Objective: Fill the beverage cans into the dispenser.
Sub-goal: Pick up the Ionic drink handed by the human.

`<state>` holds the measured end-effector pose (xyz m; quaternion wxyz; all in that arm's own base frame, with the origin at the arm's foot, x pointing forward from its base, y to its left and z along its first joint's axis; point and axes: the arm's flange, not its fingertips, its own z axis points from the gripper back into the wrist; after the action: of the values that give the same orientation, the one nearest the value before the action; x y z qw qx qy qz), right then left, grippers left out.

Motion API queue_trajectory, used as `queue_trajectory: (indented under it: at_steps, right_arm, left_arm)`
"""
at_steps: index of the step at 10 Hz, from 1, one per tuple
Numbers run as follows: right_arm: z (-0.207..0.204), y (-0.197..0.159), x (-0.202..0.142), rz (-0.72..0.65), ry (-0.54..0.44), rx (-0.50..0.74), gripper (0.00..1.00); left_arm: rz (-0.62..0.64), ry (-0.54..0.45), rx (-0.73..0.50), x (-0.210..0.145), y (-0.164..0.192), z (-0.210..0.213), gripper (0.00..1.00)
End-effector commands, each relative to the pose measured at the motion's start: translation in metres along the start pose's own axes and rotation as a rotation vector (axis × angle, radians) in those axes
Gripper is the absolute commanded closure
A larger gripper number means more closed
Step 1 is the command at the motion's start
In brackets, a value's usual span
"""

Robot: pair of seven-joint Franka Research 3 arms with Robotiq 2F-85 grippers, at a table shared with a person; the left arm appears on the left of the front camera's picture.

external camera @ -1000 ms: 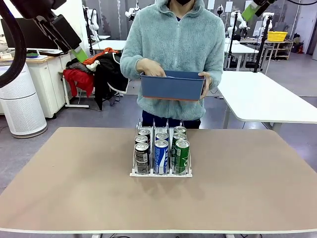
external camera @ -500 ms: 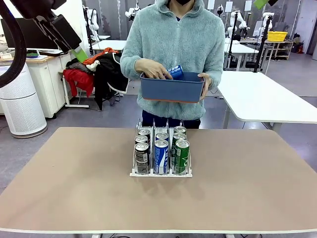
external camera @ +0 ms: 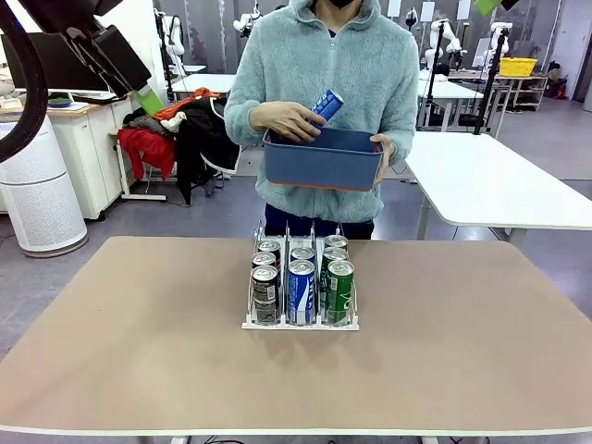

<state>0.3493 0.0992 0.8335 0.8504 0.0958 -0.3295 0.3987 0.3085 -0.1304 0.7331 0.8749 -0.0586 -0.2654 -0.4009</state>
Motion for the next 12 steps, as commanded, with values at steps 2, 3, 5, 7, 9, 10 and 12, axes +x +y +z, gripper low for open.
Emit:
queue_trajectory:
  at_steps: [2,3,5,7,9,10,12]
  right_arm:
    - [-0.0006,0.0006,0.0009,0.0,0.002,-0.001,0.0]
    - [-0.0006,0.0006,0.0009,0.0,0.002,-0.001,0.0]
    - [-0.0006,0.0006,0.0009,0.0,0.002,-0.001,0.0]
    - [-0.0006,0.0006,0.0009,0.0,0.002,-0.001,0.0]
    - [-0.0006,0.0006,0.0009,0.0,0.002,-0.001,0.0]
    - [-0.0006,0.0006,0.0009,0.0,0.002,-0.001,0.0]
    - [-0.0006,0.0006,0.0009,0.0,0.002,-0.001,0.0]
  left_arm:
    - [0.0,0.004,-0.006,-0.0016,0.0009,-0.0005,0.0]
    - [0.0,0.004,-0.006,-0.0016,0.0009,-0.0005,0.0]
    - [0.0,0.004,-0.006,-0.0016,0.0009,-0.0005,0.0]
    - [0.0,0.004,-0.006,-0.0016,0.0009,-0.0005,0.0]
    - [0.0,0.004,-0.006,-0.0016,0.0009,-0.0005,0.0]
    - [0.0,0.004,-0.006,-0.0016,0.0009,-0.0005,0.0]
    - [0.0,0.004,-0.006,-0.0016,0.0009,-0.0005,0.0]
